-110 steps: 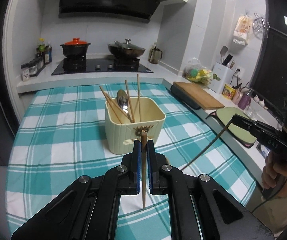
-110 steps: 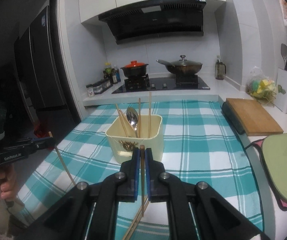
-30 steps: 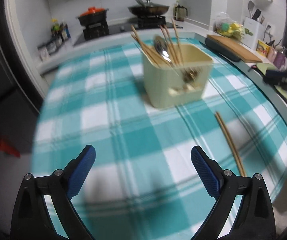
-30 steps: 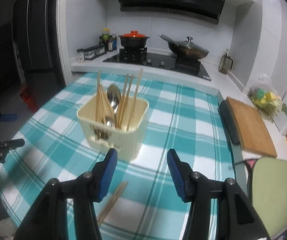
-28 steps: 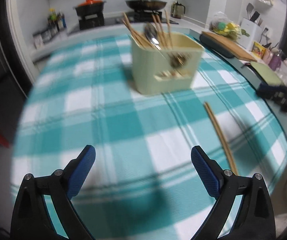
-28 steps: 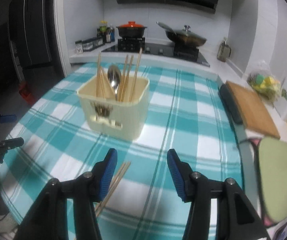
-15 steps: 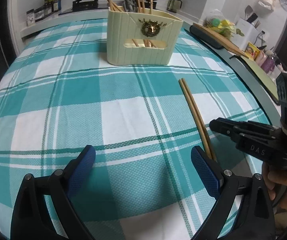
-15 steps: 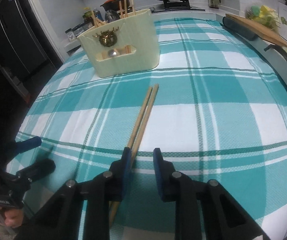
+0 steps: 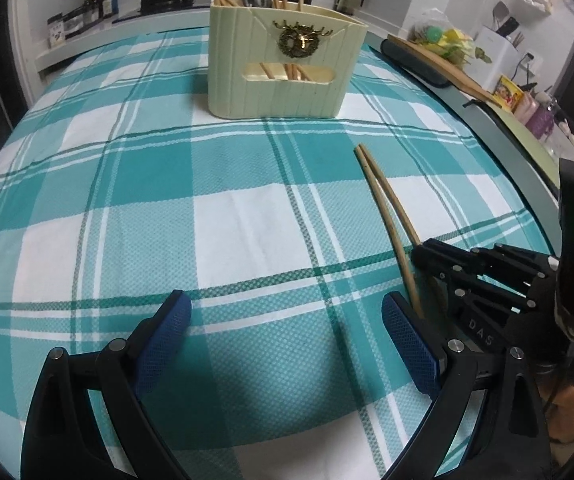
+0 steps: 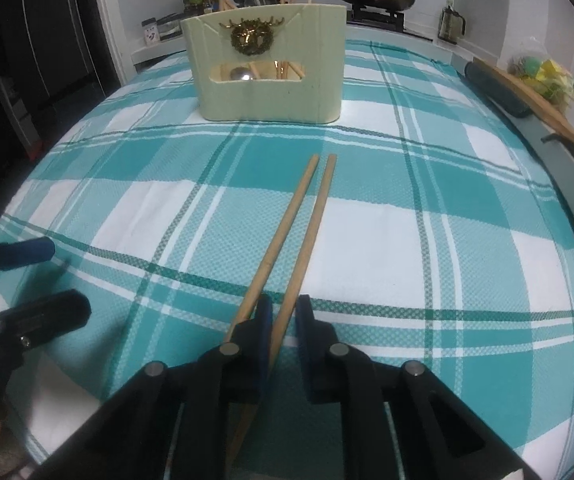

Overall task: Organize utensils
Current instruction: 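Close the right tool on one wooden chopstick while the left tool approaches another, then open the right tool and position both tools over separate chopsticks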

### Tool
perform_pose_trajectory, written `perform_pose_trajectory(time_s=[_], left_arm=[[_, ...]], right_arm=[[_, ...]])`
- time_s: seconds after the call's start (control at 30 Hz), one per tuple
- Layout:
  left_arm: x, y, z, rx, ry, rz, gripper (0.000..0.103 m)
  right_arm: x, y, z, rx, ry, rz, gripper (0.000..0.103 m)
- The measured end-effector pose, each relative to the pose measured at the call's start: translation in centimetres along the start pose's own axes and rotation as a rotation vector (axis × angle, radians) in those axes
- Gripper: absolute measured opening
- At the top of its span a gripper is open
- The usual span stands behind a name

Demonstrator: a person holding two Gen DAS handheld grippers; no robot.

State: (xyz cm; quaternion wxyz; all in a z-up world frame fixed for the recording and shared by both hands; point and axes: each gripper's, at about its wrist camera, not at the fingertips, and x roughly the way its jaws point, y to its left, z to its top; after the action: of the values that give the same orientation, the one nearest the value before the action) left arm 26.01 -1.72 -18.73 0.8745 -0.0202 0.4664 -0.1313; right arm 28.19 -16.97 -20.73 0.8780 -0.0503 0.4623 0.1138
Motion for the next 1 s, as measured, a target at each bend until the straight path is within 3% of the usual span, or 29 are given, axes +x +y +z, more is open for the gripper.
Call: perform_pose_trajectory(time_s=[0.3, 0.43, 0.6, 0.7, 0.77, 1.0], left_arm=[[2.6, -3.9, 2.5, 0.095, 0.029, -0.028, 0.097], [5.0, -6.7, 3.3, 0.143, 0.036, 0.010, 0.094], [7.4, -8.9, 3.1, 0.218, 0.037, 0.084, 0.073], [6.9, -8.5, 2.9, 0.200, 0.012, 0.070, 0.040], [6.6, -7.9, 2.8, 0.188, 0.007, 0.075, 0.009], [4.5, -3.4, 1.4, 0.087, -0.003, 0.082, 0.006]], right_arm=[[-1.7, -5.5, -2.3, 0.156, -0.016, -0.091, 0.007], [-2.4, -6.7, -3.4, 0.184, -0.018, -0.099, 0.007], [-2.9, -6.5, -4.1, 0.180, -0.032, -0.108, 0.007], [-3.1, -6.5, -4.4, 0.169, -0.039, -0.108, 0.007], [-3.1, -6.4, -4.5, 0.159, -0.042, -0.109, 0.007], [-3.2, -5.3, -4.6, 0.119, -0.050, -0.109, 0.007]])
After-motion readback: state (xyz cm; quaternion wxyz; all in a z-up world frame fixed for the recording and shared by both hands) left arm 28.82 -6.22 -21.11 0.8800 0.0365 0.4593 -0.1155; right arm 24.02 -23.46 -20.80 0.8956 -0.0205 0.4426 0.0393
